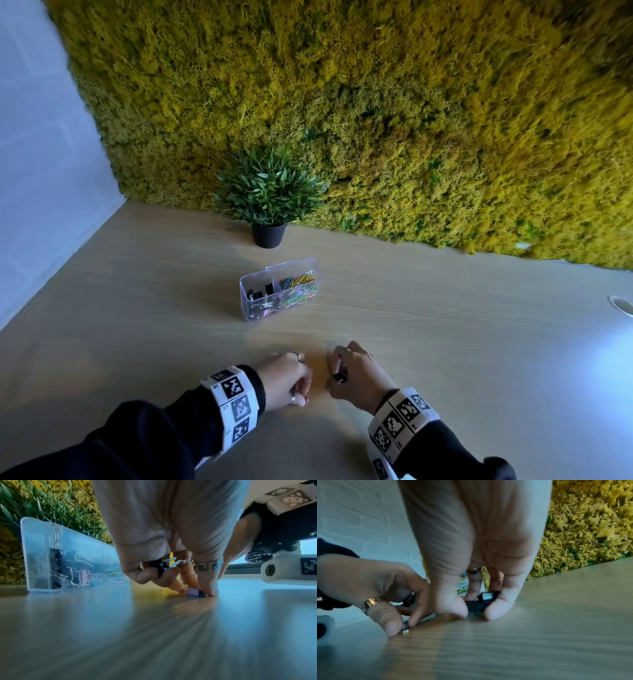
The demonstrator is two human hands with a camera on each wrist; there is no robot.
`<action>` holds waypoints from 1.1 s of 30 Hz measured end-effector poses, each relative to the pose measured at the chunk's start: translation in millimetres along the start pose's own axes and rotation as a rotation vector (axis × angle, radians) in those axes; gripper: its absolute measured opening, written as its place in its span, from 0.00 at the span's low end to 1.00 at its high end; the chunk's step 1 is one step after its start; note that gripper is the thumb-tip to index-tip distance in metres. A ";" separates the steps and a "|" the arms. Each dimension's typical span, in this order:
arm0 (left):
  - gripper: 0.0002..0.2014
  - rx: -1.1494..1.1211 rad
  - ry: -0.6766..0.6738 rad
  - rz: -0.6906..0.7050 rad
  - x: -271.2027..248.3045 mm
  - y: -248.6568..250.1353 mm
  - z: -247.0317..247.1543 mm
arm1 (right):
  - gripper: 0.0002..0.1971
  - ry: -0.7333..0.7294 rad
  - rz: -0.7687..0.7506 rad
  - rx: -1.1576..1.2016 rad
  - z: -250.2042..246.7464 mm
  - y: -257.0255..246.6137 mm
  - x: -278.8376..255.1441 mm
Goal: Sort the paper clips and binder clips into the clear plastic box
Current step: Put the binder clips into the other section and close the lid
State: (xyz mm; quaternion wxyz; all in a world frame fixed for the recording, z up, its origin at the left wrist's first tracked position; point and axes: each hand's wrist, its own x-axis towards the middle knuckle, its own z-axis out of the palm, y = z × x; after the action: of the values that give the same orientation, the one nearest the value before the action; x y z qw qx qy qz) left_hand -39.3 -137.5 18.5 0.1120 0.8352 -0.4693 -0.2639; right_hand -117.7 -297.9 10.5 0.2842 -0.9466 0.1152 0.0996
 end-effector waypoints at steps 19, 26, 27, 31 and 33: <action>0.08 -0.699 -0.018 -0.162 -20.2 -29.8 -15.8 | 0.11 -0.158 0.435 1.770 -28.9 -7.9 -1.5; 0.11 -1.754 0.250 -0.231 -23.3 -28.5 -75.7 | 0.19 -0.235 0.318 1.953 -26.1 -24.9 13.4; 0.14 -1.852 0.258 -0.254 -22.7 -31.1 -81.0 | 0.14 -0.210 0.338 1.936 -27.0 -29.3 15.7; 0.17 -2.207 0.386 -0.306 -20.1 -39.6 -87.2 | 0.04 -0.131 0.432 1.921 -29.4 -42.2 23.3; 0.16 -2.268 0.478 -0.306 -19.8 -41.1 -89.2 | 0.05 -0.111 0.438 1.922 -32.1 -48.6 25.2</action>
State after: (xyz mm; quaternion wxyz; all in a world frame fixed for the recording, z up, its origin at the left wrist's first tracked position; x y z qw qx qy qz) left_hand 30.9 -104.2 81.8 0.8460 0.3330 0.1737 -0.3785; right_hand -76.3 -280.5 55.4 0.9125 -0.2647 0.3062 0.0585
